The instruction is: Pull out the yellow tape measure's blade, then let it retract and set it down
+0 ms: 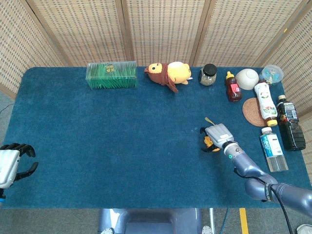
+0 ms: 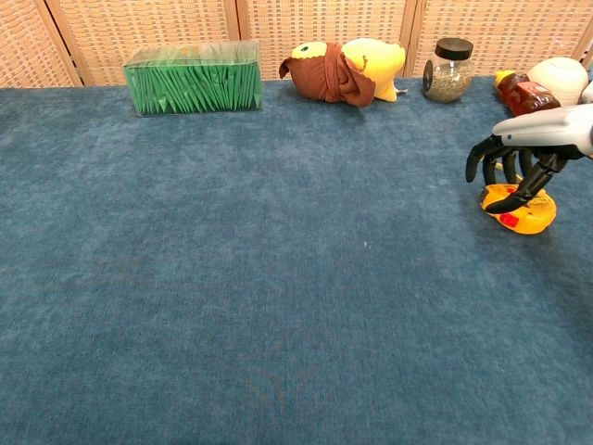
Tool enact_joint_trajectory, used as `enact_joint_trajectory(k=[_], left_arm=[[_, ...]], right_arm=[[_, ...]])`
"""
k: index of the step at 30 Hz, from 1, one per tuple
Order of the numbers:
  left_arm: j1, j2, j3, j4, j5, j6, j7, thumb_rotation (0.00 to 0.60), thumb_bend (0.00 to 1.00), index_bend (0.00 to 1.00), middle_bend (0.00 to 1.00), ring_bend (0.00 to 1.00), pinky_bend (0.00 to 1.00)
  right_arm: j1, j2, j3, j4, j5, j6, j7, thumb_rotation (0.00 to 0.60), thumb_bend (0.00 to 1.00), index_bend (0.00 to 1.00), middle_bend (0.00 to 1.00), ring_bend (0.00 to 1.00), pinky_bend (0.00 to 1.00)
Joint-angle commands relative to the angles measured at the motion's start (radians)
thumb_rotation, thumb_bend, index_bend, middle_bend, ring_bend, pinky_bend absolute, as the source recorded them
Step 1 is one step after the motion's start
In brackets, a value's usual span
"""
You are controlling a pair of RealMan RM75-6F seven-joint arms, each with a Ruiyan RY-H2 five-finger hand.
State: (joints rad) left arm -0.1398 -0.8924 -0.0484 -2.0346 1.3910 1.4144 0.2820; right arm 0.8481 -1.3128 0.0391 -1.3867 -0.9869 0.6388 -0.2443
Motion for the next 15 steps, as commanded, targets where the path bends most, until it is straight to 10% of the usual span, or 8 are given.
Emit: enact_joint_trajectory(k=[1,15], left_arm=[[-0.002,-0.002,0.0,-0.001,0.001,-0.003,0.004,0.6,0.27,0.51,0.51,0.38,0.38],[-0.007,0.0,-0.001,-0.01,0.001,-0.003,0.013,0.6,0.27,0.51,0.51,0.38,0.38]], right_arm=[[-0.003,0.011,-0.006,0.002,0.008,-0.005,-0.003,0.389,0.3,0.26,0.38,0.41,0.39],[-0.026,0.048,-0.013,-0.011,-0.019,0.035,-0.015,0.387,0.26,0.24,0.36,0.34,0.34]])
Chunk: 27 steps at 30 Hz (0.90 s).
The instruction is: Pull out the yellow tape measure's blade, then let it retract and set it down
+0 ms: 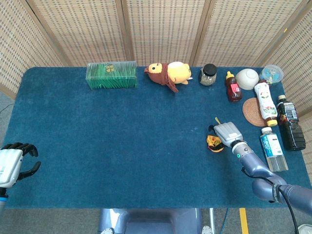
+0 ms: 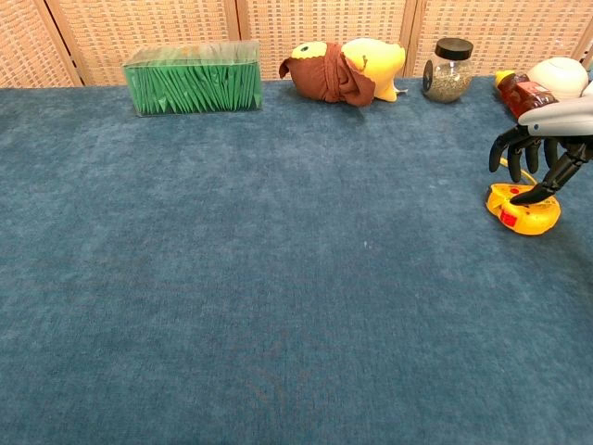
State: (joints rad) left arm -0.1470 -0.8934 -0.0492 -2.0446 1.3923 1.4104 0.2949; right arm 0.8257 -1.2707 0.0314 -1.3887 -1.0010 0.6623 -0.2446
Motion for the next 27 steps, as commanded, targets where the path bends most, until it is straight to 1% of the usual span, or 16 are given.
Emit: enact_joint_trajectory(k=[1,7,14,27], left_arm=[[0.0,0.001,-0.001,0.0,0.0,0.001,0.0,0.6,0.27,0.51,0.51,0.38,0.38],[-0.004,0.0,-0.002,0.004,0.001,-0.003,-0.006,0.6,0.27,0.51,0.51,0.38,0.38],[-0.006,-0.005,-0.001,0.014,0.004,-0.007,-0.017,0.6,0.27,0.51,0.51,0.38,0.38],[-0.009,-0.004,-0.001,0.016,0.011,-0.007,-0.022,0.6,0.27,0.51,0.51,0.38,0.38]], right_arm=[[-0.006,0.008,-0.006,-0.013,-0.004,0.017,-0.022,0.387,0.26,0.24,0.35,0.34,0.34],[-0.019,0.011,-0.017,-0.041,0.021,0.075,-0.094,0.388,0.21,0.23,0.34,0.33,0.32],[-0.039,-0.006,-0.027,-0.06,0.069,0.142,-0.181,0.391,0.2,0.23,0.34,0.33,0.33],[-0.059,-0.017,-0.024,-0.071,0.112,0.159,-0.21,0.386,0.2,0.23,0.34,0.33,0.34]])
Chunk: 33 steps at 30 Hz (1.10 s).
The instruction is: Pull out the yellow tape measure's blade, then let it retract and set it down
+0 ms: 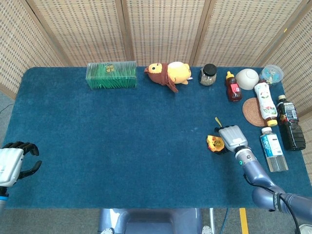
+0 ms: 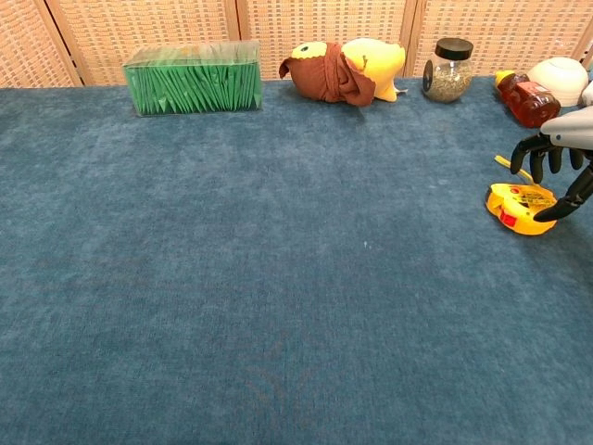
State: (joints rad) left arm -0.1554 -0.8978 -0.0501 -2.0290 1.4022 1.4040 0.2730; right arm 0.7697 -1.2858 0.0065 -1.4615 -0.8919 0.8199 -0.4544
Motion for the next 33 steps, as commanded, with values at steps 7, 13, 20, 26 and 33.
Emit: enact_joint_trajectory(k=[7,13,20,26,33], left_arm=[[-0.002,0.0,0.001,-0.001,0.004,-0.001,0.0,0.6,0.27,0.51,0.51,0.38,0.38],[-0.003,0.0,0.001,0.001,0.003,-0.003,-0.002,0.6,0.27,0.51,0.51,0.38,0.38],[-0.003,-0.002,0.003,0.003,0.003,-0.004,-0.003,0.6,0.27,0.51,0.51,0.38,0.38],[0.0,-0.001,0.006,0.002,0.002,-0.003,-0.002,0.6,0.27,0.51,0.51,0.38,0.38],[0.002,0.0,0.006,0.004,0.0,-0.001,-0.002,0.6,0.27,0.51,0.51,0.38,0.38]], right_arm=[[-0.014,-0.016,0.0,0.015,0.006,0.008,-0.004,0.389,0.19,0.24,0.34,0.34,0.35],[-0.023,-0.027,0.001,0.028,0.012,0.012,-0.01,0.389,0.19,0.24,0.34,0.34,0.36],[-0.028,-0.044,0.006,0.043,0.014,0.01,-0.011,0.391,0.19,0.26,0.34,0.35,0.37],[-0.032,-0.065,0.011,0.064,0.011,0.006,-0.006,0.387,0.18,0.31,0.37,0.38,0.38],[-0.034,-0.083,0.019,0.089,0.006,-0.002,0.004,0.387,0.18,0.34,0.39,0.4,0.39]])
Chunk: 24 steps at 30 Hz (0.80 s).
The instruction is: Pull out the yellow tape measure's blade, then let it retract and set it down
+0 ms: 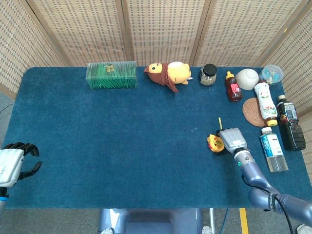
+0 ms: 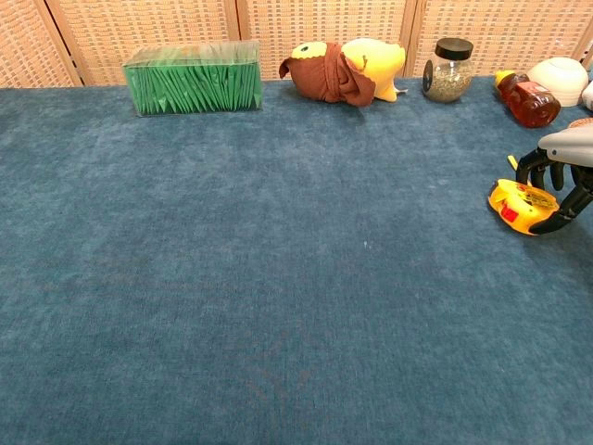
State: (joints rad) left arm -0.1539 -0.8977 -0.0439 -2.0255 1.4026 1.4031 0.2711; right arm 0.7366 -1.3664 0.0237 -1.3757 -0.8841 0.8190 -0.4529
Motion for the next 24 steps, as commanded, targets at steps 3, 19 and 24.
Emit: enact_joint_trajectory(k=[3,19,24], left_arm=[[0.0,0.0,0.001,0.002,-0.003,-0.002,-0.002,0.6,0.27,0.51,0.51,0.38,0.38],[-0.001,0.0,0.002,0.007,-0.009,-0.007,-0.003,0.6,0.27,0.51,0.51,0.38,0.38],[-0.001,0.002,0.001,0.004,-0.01,-0.006,-0.001,0.6,0.27,0.51,0.51,0.38,0.38]], right_arm=[[-0.002,-0.008,0.01,0.005,-0.012,-0.001,0.014,0.389,0.18,0.35,0.41,0.41,0.41],[0.003,-0.036,0.021,0.041,-0.032,-0.026,0.028,0.388,0.18,0.38,0.43,0.43,0.42],[0.0,-0.041,0.029,0.05,-0.046,-0.026,0.047,0.389,0.2,0.44,0.49,0.49,0.46]])
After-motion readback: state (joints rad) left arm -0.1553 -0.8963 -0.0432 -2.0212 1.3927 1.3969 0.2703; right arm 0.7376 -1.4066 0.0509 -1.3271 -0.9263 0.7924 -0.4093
